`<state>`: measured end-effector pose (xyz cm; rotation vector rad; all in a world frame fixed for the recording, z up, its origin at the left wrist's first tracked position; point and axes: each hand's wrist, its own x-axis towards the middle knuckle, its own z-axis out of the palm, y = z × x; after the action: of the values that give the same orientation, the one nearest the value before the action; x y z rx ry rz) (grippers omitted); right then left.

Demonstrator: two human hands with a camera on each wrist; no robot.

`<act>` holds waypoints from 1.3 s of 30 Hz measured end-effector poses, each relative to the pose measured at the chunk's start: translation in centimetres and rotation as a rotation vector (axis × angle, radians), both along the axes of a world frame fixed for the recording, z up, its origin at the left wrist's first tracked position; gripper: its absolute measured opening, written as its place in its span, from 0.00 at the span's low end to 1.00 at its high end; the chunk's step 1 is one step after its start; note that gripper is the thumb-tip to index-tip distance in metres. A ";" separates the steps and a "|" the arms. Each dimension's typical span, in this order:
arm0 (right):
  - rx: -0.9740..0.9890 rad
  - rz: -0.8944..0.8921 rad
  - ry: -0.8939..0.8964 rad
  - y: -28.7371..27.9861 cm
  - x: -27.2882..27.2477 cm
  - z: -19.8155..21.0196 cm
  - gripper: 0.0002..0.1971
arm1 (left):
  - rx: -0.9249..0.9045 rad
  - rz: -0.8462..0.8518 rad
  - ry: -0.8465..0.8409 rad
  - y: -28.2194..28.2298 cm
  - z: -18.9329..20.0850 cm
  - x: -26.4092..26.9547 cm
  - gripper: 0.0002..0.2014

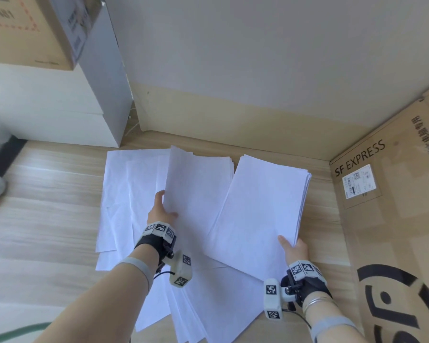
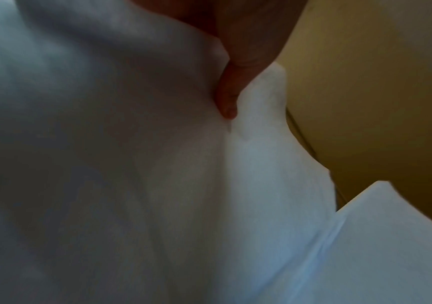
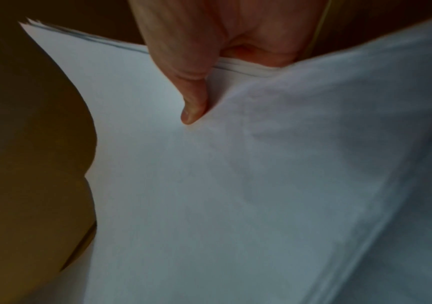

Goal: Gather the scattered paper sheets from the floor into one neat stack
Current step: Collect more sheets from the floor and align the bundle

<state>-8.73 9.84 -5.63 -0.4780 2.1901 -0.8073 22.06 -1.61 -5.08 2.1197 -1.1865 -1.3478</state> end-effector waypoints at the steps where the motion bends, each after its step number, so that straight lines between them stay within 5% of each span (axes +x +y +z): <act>1: 0.002 0.002 0.005 0.0 -0.3 0.1 0.16 | -0.035 -0.002 0.010 -0.4 0.2 0.2 0.31; 14: -0.002 -0.035 0.031 -0.8 -2.1 1.1 0.17 | -0.436 0.344 0.122 -4.6 8.1 3.1 0.30; 17: 0.007 0.025 -0.057 -2.0 -0.4 1.3 0.16 | -0.359 0.215 0.236 -4.3 7.7 1.4 0.38; 20: 0.013 0.099 -0.148 -3.4 2.1 1.8 0.05 | -0.274 0.001 0.326 -2.6 5.8 -1.2 0.45; 26: 0.021 0.187 -0.187 -3.8 3.9 2.0 0.13 | -0.052 -0.210 0.139 -0.6 2.8 -3.3 0.44; 29: 0.037 0.192 -0.235 -3.3 3.9 2.4 0.11 | 0.029 -0.318 0.211 -0.2 3.2 -3.1 0.49; 32: 0.114 0.158 -0.298 -3.2 3.5 2.7 0.30 | 0.018 -0.503 0.216 0.6 3.0 -3.1 0.56; 35: 0.193 0.111 -0.558 -3.4 3.1 1.9 0.54 | 0.006 -0.570 0.162 1.4 2.5 -3.5 0.59; 39: 0.057 0.284 -0.252 -3.1 3.7 2.0 0.26 | -0.079 -0.592 -0.080 2.1 2.7 -4.3 0.44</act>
<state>-4.99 6.69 -3.64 -0.6081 1.8560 -0.6137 17.72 0.45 -2.38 1.8496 -1.9710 -1.4113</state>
